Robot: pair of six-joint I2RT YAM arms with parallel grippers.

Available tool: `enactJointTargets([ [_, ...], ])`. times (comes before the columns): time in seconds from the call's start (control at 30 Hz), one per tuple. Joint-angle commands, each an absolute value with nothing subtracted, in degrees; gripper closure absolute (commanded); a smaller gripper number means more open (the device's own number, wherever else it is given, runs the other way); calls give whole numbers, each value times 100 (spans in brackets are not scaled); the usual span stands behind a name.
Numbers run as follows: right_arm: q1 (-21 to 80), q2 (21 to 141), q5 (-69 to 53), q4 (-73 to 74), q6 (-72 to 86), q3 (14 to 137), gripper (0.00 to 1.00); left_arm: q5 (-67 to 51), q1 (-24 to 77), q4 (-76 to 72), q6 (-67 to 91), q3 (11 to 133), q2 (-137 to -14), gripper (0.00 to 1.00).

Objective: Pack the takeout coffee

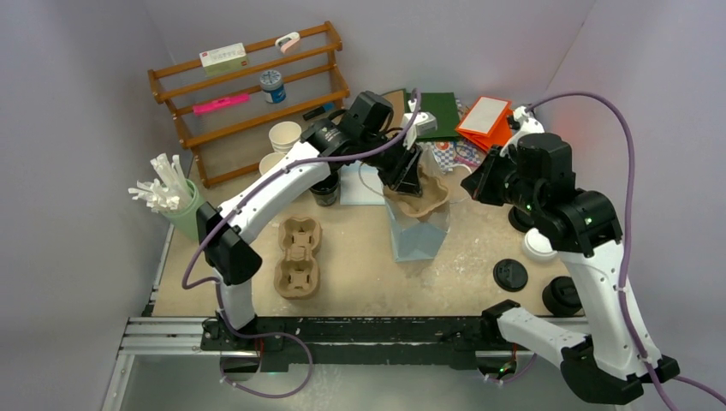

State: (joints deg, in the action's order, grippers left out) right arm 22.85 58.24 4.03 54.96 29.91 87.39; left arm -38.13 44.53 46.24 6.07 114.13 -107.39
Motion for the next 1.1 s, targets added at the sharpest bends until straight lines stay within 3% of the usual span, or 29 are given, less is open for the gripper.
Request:
enactJointTargets([
  [0.0,2281,5867,140,6023,2836,9183,100,-3669,4528,4883,1029,11424,-10243,75],
  [0.2,2283,6002,-169,6078,2731,9237,100,-3623,4466,4483,936,11205,-10257,73],
  [0.6,2276,6026,-406,5978,2627,9000,100,-2964,4386,4962,160,12225,-11288,73],
  [1.07,2278,6277,99,6090,2200,9551,100,-3443,4518,5112,-1121,11367,-10414,73],
])
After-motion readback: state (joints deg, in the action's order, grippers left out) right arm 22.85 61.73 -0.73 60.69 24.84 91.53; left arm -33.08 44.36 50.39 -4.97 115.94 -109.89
